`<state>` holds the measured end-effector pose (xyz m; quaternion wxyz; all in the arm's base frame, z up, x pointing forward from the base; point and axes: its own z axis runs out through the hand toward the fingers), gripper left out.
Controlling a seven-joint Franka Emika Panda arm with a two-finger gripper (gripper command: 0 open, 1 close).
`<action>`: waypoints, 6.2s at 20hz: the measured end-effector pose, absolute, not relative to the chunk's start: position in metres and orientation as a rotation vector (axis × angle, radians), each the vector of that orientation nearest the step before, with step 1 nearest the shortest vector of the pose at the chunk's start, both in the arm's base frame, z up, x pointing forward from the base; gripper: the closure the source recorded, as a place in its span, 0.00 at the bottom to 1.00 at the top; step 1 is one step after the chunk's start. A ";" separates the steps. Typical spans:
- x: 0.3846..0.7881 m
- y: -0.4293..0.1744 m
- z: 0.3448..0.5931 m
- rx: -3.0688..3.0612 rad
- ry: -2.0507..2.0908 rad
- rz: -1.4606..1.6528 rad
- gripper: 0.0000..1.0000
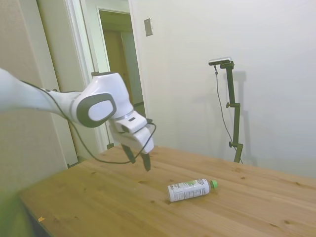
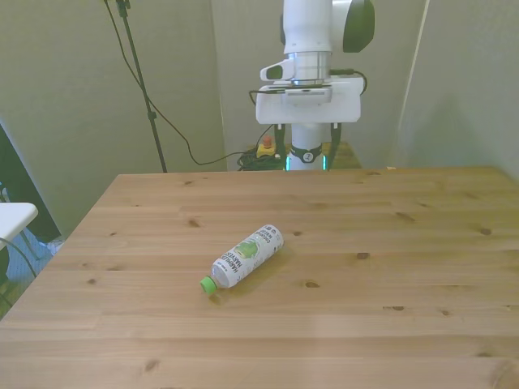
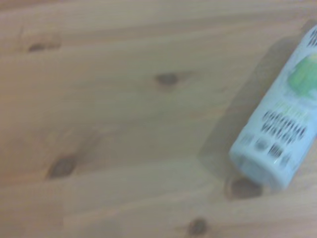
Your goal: Stand the water bottle
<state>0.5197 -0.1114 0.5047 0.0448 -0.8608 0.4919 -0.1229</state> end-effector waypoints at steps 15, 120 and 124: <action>0.661 -0.224 0.445 -2.422 1.889 -0.432 0.00; 0.719 0.041 0.408 -1.838 1.821 -1.921 0.00; 0.719 0.043 0.408 -1.835 1.827 -1.924 0.00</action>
